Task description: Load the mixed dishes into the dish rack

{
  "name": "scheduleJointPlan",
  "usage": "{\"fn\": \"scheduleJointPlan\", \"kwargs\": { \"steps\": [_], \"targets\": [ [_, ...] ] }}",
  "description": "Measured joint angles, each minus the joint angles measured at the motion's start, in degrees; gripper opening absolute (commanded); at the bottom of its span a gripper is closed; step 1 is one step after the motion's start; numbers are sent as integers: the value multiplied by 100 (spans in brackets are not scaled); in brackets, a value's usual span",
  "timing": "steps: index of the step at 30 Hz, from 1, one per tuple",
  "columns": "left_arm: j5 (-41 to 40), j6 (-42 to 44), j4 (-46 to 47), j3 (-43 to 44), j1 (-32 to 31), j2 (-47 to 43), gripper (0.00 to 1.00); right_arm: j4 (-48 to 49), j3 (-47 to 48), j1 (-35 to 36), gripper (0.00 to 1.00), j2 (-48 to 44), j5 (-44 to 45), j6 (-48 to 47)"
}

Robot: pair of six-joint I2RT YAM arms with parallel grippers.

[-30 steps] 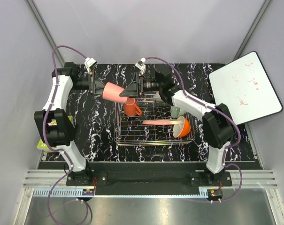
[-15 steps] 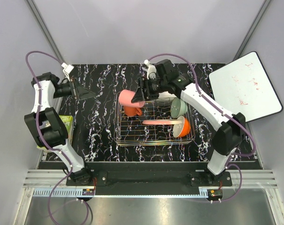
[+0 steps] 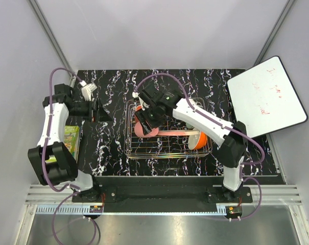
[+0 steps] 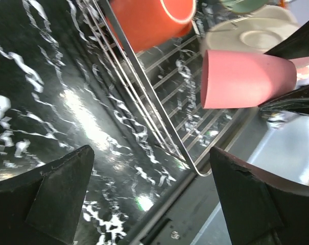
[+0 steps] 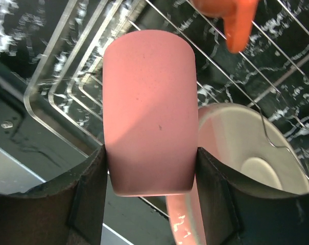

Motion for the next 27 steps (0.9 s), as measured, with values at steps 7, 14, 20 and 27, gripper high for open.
{"fn": "scheduleJointPlan", "kwargs": {
  "steps": [7, 14, 20, 27],
  "targets": [
    [-800, -505, 562, -33, -103, -118, 99, -299, 476, -2, 0, 566, 238, -52],
    [-1217, -549, 734, -247, -133, -118, 99, -407, 839, 11, 0, 1423, 267, -55],
    [-1307, -549, 841, -262, -142, -127, 99, -551, 977, 48, 0, 1440, 201, -74],
    [-1327, -546, 914, -262, -142, -131, 99, -699, 1261, 101, 26, 1650, 179, -79]
  ]
}}
